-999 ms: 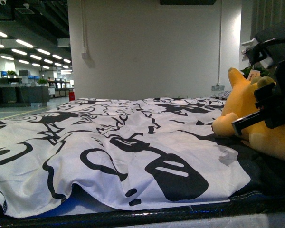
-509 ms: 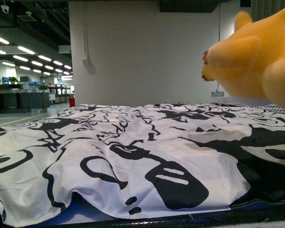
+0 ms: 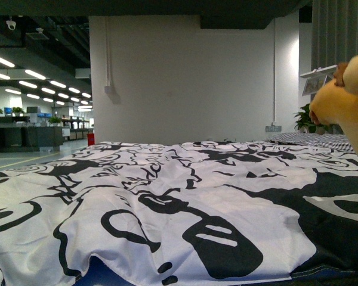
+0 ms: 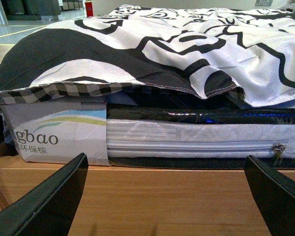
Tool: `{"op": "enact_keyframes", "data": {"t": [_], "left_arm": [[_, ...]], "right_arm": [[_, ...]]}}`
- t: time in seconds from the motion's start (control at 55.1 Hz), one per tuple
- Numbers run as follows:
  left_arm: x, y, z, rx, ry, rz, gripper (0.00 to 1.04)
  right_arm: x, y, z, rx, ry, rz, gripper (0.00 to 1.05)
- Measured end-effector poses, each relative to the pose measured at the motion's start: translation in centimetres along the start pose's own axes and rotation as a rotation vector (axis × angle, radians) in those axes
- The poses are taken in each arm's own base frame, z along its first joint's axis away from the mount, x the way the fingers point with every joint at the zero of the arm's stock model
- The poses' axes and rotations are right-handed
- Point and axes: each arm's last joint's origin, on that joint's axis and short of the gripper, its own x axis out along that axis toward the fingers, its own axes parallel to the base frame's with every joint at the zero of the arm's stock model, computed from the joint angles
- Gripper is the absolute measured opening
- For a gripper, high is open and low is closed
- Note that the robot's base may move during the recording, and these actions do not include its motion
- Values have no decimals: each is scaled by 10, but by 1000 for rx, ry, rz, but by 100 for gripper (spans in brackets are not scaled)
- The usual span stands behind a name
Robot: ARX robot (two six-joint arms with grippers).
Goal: Put away toys
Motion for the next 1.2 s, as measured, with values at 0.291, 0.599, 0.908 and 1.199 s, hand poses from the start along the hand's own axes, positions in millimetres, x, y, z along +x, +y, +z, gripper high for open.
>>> {"op": "enact_keyframes", "data": {"t": [0.291, 0.599, 0.908, 1.199], "left_arm": [[0, 0, 0, 0, 0, 0, 98], [0, 0, 0, 0, 0, 0, 98], [0, 0, 0, 0, 0, 0, 98], [0, 0, 0, 0, 0, 0, 98]], "right_arm": [[-7, 6, -8, -8, 55, -42, 7], [-7, 6, -8, -10, 52, -48, 7], [-23, 3, -37, -224, 279, -133, 7], [-43, -4, -66, -267, 268, -129, 7]]}}
